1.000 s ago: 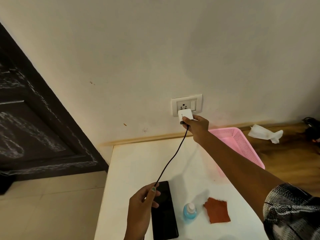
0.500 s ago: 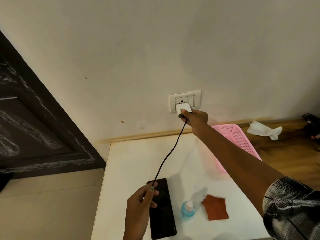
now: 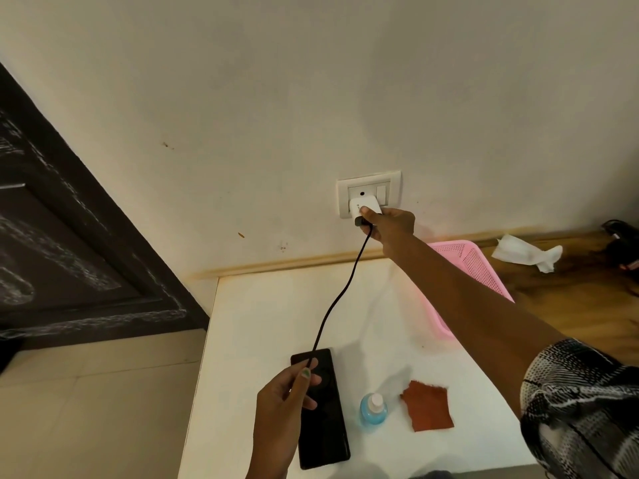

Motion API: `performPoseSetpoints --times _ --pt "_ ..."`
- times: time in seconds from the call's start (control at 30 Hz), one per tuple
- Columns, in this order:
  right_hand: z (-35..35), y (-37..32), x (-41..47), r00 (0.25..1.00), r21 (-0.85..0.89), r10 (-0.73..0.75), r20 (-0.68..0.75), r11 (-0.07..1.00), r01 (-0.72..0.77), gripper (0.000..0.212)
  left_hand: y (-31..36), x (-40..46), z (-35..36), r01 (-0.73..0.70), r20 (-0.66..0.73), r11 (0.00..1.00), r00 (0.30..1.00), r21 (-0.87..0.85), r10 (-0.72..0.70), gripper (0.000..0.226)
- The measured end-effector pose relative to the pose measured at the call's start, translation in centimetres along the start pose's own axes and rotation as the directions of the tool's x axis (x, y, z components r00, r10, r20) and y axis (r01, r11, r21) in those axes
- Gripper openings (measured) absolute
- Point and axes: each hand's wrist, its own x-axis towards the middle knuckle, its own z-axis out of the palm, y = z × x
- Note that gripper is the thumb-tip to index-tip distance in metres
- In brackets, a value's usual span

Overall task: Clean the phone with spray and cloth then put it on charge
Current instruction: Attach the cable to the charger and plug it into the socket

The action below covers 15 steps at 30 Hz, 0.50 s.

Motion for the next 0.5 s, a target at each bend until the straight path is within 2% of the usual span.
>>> performPoseSetpoints --times 0.13,0.23,0.4,0.5 --pt "-0.8 0.0 -0.6 0.999 -0.157 0.044 0.033 0.987 -0.038 0.049 0.7 -0.7 0.2 -0.011 0.002 1.0 1.0 0.008 0.011 0.021" --pt "-1.2 0.7 -3.2 0.981 -0.151 0.158 0.108 0.978 -0.141 0.053 1.4 -1.4 0.2 -0.028 -0.001 0.999 1.0 0.029 0.028 0.022" --pt "-2.5 2.6 -9.7 0.871 0.007 0.329 0.366 0.935 -0.356 0.021 2.1 -3.0 0.3 -0.046 0.033 0.994 0.999 0.098 0.043 0.024" --pt "-3.6 3.2 -13.4 0.856 0.138 0.353 0.377 0.893 -0.429 0.018 2.6 -4.3 0.4 -0.027 0.082 0.99 0.997 0.137 0.016 0.023"
